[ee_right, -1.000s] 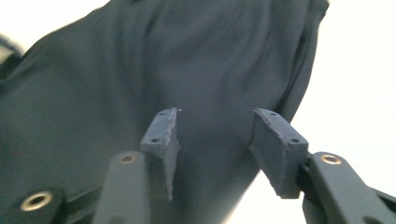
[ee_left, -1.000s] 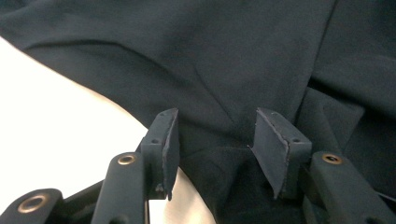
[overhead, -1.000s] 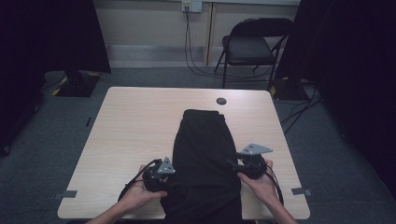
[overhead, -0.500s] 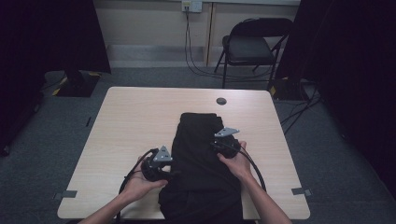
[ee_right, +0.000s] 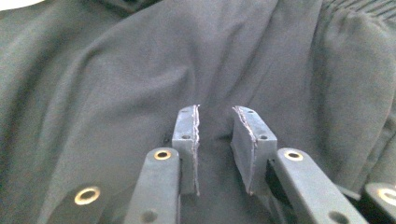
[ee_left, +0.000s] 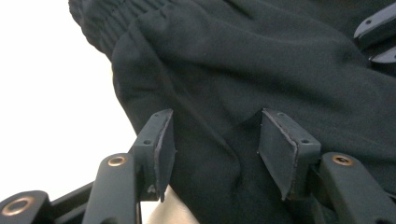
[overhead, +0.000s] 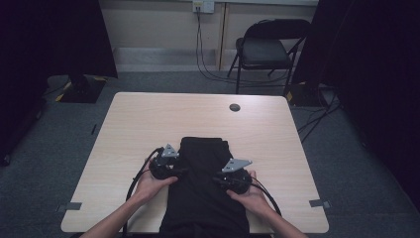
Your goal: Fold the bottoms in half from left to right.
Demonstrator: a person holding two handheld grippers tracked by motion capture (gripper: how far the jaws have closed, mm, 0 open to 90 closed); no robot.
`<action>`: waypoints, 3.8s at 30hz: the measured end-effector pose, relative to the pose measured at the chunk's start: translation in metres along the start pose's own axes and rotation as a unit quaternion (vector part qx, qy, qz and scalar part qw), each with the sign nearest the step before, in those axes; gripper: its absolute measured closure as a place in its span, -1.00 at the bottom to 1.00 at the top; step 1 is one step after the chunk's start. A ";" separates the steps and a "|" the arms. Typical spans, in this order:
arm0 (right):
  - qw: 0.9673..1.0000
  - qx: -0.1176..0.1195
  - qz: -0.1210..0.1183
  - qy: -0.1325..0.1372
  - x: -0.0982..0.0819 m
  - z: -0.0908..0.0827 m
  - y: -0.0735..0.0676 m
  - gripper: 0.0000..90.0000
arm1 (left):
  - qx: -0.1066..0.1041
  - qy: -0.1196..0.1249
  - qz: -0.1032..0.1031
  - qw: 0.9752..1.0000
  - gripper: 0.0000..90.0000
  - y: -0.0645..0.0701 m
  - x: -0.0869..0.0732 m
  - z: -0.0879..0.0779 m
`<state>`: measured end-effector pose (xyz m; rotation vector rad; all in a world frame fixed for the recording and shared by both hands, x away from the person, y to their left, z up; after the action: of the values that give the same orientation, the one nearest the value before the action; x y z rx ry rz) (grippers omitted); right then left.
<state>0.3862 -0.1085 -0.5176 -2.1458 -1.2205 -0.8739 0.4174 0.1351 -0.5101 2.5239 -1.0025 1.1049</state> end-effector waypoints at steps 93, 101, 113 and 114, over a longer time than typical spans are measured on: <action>0.976 -0.064 0.036 0.204 0.169 -0.097 0.068 0.83 | 0.070 0.216 -0.074 0.971 0.83 -0.076 0.151 -0.089; 0.963 -0.098 0.012 0.253 0.244 -0.135 0.087 0.83 | 0.112 0.279 -0.076 0.951 0.84 -0.099 0.230 -0.133; 0.954 -0.120 0.007 0.276 0.268 -0.172 0.091 0.84 | 0.107 0.281 -0.047 0.953 0.83 -0.076 0.240 -0.148; 0.956 -0.105 0.014 0.272 0.254 -0.168 0.088 0.84 | 0.101 0.277 -0.048 0.954 0.83 -0.072 0.232 -0.145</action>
<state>0.5155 -0.1279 -0.2287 -1.8742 -0.8420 -1.5132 0.4957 0.1350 -0.2386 2.1565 -0.6313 1.8171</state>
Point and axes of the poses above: each handheld gripper's, and its own axes: z roughly forward along the jaws, x roughly out of its top, y roughly to its right, the point moved 3 cm from there along z, roughly forward along the jaws, and after that the axes turned 10 degrees about x, right-handed, at the moved point
